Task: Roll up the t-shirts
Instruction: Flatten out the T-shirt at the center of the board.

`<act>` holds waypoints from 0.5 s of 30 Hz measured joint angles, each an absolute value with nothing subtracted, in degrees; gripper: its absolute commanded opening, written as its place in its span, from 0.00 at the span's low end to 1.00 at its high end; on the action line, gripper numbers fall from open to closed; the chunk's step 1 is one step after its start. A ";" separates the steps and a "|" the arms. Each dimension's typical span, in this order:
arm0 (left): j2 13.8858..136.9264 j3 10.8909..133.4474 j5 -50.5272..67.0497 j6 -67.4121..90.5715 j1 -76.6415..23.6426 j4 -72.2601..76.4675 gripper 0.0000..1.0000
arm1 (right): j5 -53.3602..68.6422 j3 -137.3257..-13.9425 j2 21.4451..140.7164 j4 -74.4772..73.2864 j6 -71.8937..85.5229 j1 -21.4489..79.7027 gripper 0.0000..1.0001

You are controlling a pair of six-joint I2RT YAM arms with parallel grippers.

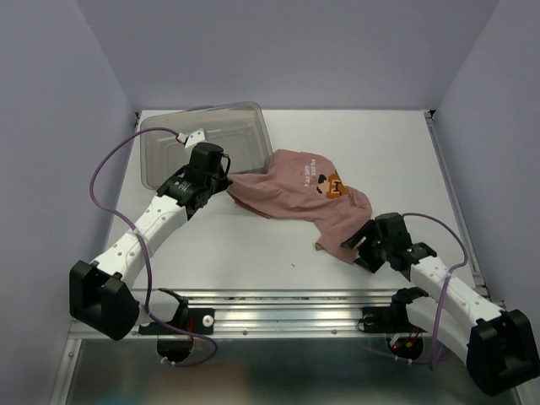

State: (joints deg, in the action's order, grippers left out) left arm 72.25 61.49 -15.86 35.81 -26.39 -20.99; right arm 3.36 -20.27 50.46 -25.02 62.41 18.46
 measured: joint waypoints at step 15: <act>72.29 61.49 -14.98 36.07 -26.37 -20.51 0.00 | 2.72 -15.81 56.36 -11.64 67.33 18.48 0.01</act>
State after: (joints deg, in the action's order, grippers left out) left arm 72.29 61.49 -14.98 36.07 -26.37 -20.51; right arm 2.72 -15.81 56.36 -11.64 67.33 18.48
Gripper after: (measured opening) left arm 0.022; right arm 0.020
